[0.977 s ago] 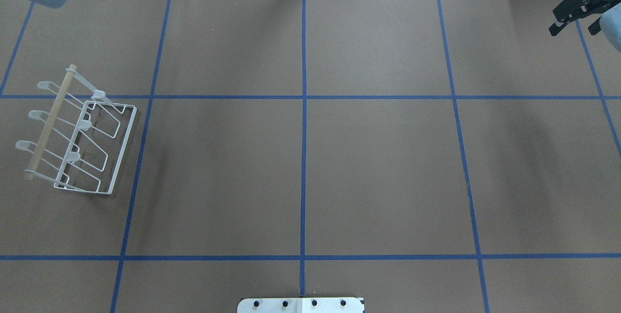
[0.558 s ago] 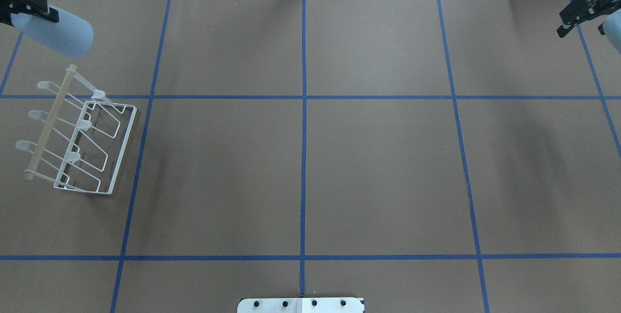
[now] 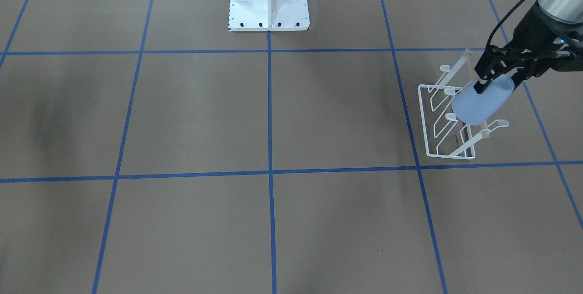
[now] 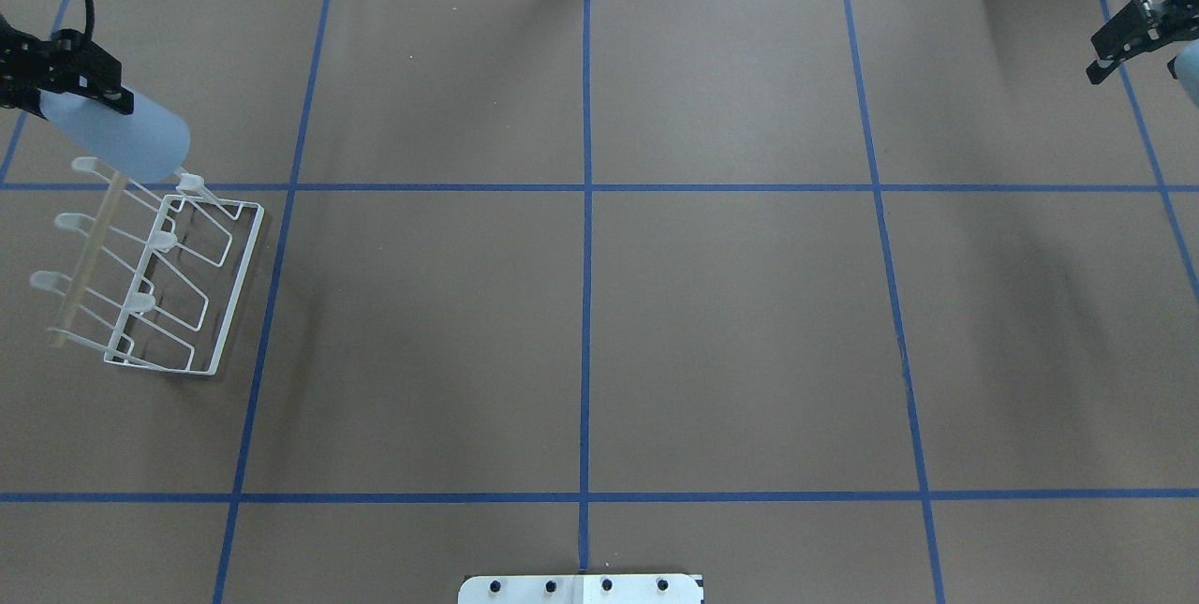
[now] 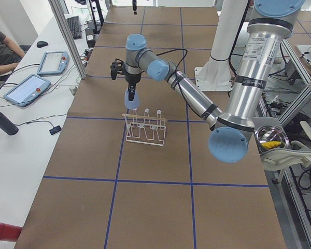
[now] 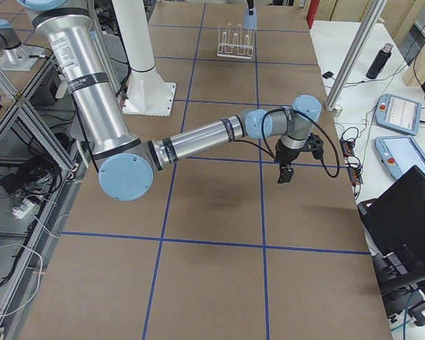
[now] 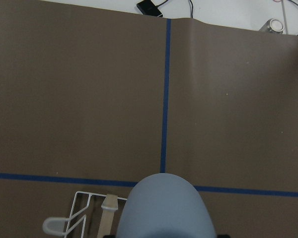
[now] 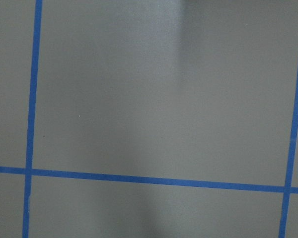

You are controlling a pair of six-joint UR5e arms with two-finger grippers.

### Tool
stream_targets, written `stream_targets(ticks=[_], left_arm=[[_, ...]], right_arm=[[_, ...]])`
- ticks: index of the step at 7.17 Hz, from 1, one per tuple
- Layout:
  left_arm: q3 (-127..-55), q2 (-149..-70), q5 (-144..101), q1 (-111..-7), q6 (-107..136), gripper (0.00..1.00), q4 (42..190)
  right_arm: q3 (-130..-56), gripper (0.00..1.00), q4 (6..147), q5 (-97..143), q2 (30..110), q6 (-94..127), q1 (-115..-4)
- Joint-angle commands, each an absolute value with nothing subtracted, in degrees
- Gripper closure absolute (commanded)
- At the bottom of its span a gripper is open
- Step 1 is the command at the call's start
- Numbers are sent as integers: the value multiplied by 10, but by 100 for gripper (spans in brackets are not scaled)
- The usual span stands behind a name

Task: Hang cup on cup holder
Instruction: 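Lower the cup with the left gripper onto the rack's top hook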

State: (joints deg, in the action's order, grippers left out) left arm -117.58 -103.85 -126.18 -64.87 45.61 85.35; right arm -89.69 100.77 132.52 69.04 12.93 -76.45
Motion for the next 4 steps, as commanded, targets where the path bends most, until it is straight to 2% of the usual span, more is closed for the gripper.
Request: stream_targets(ticks=[1,4], left_arm=[[-1171,-1042,-1261,-623,454,100,846],[-1171,-1050,-1259,-613,449,100,846]], right_arm=[[-901,0,1007,1326,694,136,-764],[-904,0,1008,1326,697,137,-764]])
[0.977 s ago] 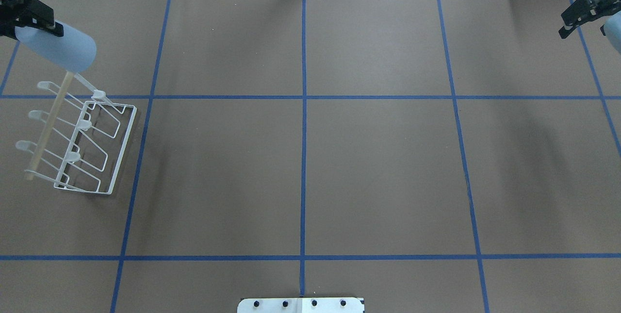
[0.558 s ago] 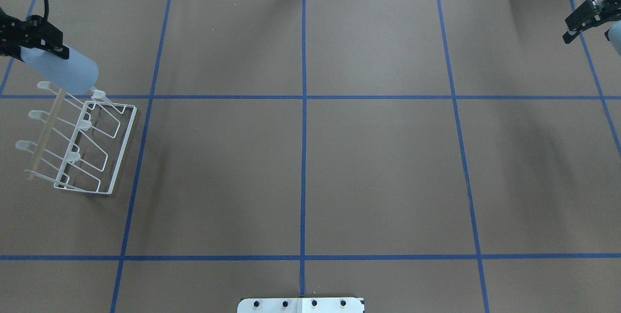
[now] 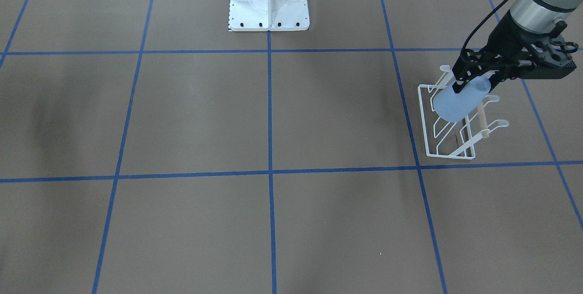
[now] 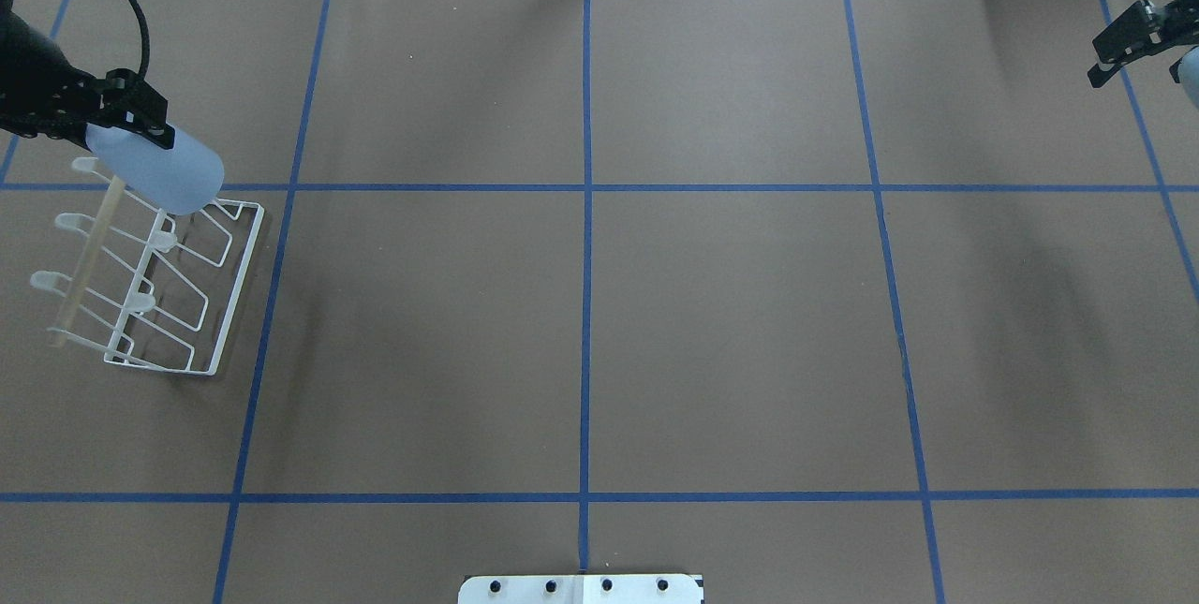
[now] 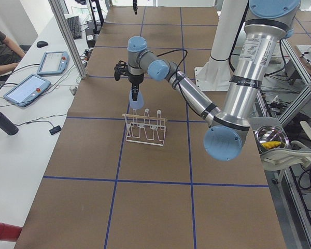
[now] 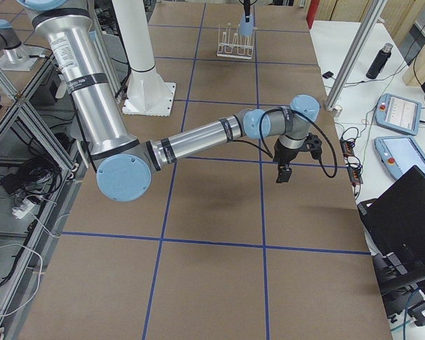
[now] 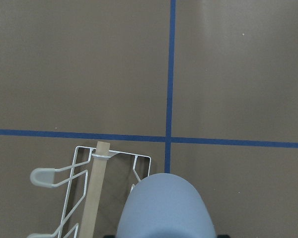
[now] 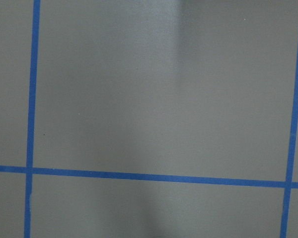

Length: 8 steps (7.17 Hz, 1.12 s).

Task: Hang cup on cup holder
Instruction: 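Lower the cup with the left gripper onto the rack's top hook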

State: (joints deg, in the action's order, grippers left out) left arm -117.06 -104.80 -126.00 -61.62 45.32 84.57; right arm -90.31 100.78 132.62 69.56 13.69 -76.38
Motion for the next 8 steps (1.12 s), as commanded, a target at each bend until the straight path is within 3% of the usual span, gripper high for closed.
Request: stream_targets(ticks=[1,8], left_arm=[[-1164,-1051,-1240,-605,436,100,845],[-1137,-1050,-1197,-574,435,100,847]], right_arm=[[-904,0,1007,1327,698,137,-764],[-908,0,1007,1331,704,139,-764]])
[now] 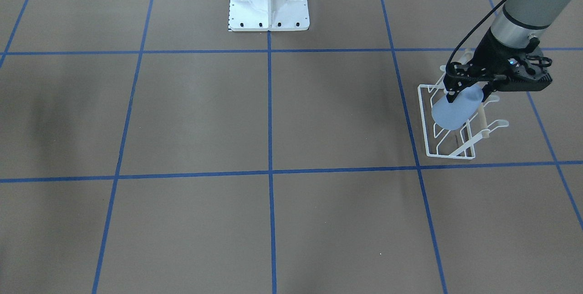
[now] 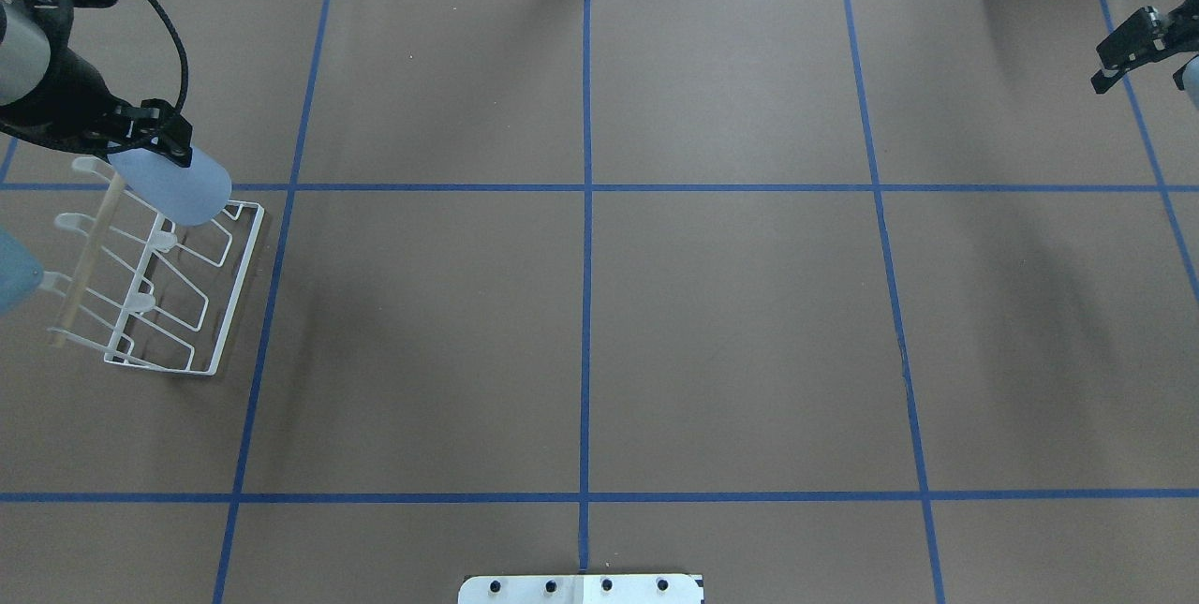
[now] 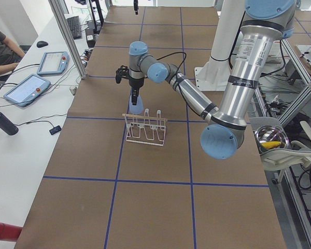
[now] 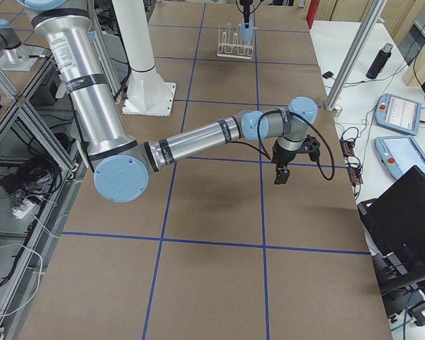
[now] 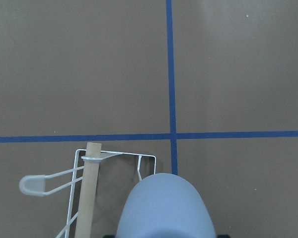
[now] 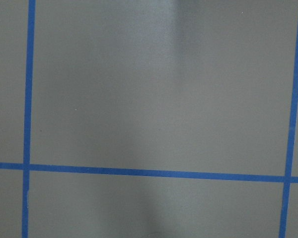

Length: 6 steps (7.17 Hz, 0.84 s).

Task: Hang cup on cup holder
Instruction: 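Lower the cup with the left gripper onto the rack's top hook, then open the left gripper and lift it away from the hung cup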

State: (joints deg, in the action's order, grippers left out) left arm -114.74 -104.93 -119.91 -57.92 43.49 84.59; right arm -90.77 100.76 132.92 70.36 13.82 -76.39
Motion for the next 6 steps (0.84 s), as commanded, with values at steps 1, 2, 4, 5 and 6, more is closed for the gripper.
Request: stream_targets(ticks=[1,2,4,5,6], left_arm=[[-1131,-1050,-1197,-568,434,100,852],[-1120,-1052,-1198,-563,435,100,854],[-1114,-1051,-1198,-560,433,23,855],[-1114,-1053,-1199,-558,433,3,855],[-1114,-1053,-1203,-558,433,3,855]], right_arm=[[-910,0,1007,1331,704,150,-764],[-918,0,1007,1331,705,161,-764],[-933,0,1007,1330,715,160,-764],[-934,0,1007,1330,716,160,-764],[-938,0,1007,1330,717,161,-764]])
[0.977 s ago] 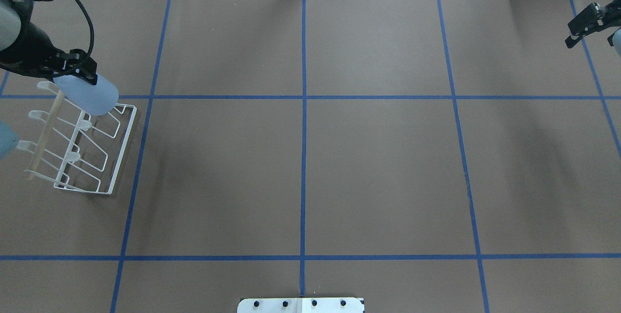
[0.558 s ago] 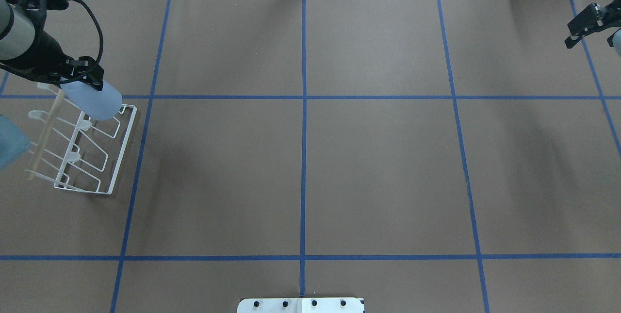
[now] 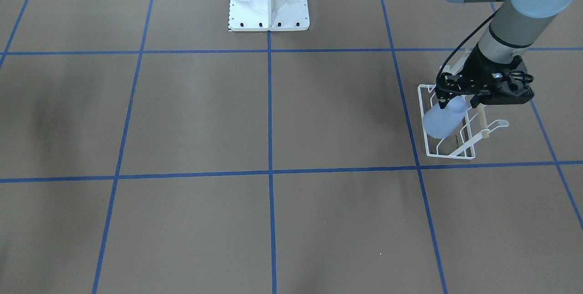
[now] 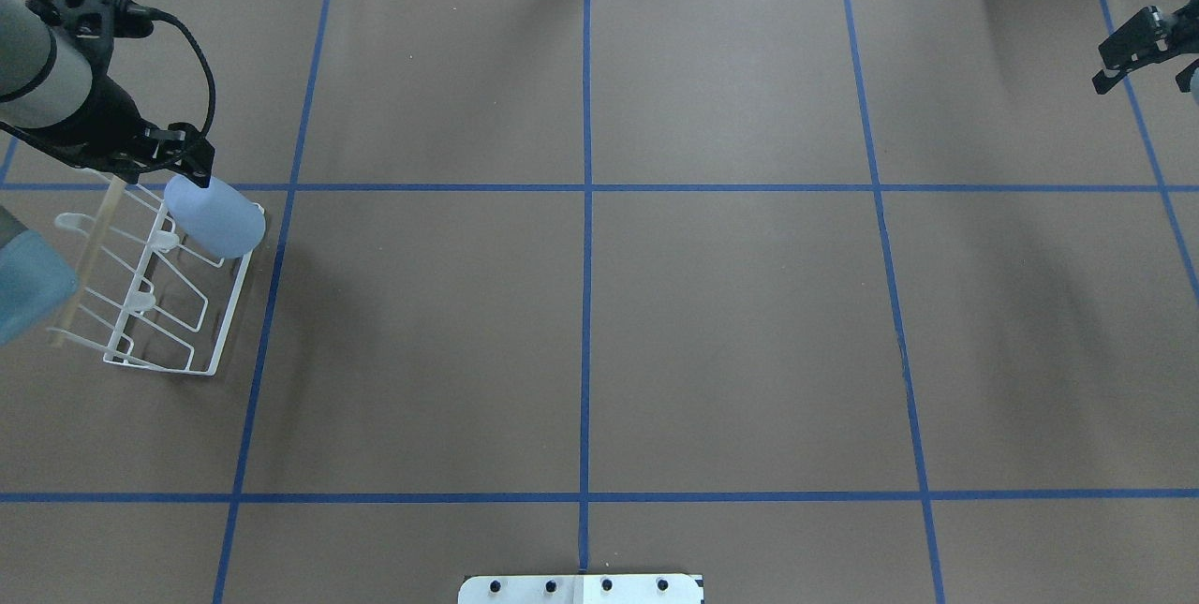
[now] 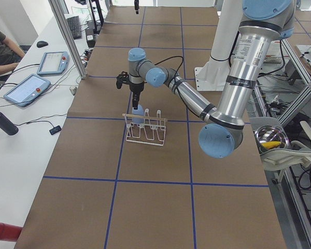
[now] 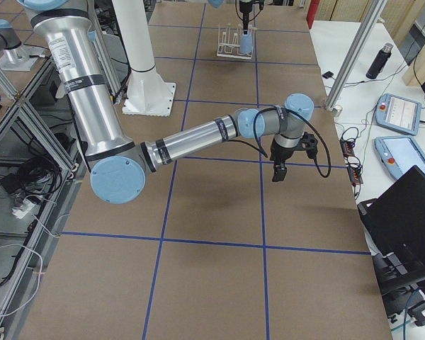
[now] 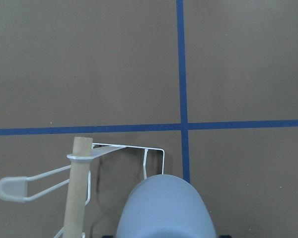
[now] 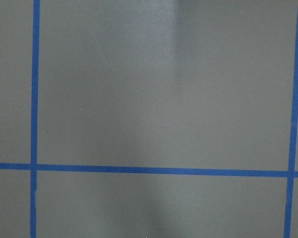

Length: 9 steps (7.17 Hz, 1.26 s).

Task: Hang cup on cup holder
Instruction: 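Open the left gripper and lift it away from the hung cup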

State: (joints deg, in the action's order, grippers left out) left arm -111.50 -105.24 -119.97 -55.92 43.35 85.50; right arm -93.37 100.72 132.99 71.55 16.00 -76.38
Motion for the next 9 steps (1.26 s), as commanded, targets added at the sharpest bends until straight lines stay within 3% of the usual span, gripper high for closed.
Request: stream_targets(ticks=[1,3,5,9], left_arm=[[-1123,-1052,-1206,-559,432,2,853],[-1155,-1014,-1207,-587,344,2,848],[-1145,-980,-1219,-646,258,2,855],[-1047,-976,-1308,-766,47,2,867]], right_arm=[[-938,0,1007,1330,719,162,-764],[-976,0,1007,1327,749,161,-765],[-1060,0,1006,1326,844,161,-786],[-1067,0,1006,1326,888,152,-822]])
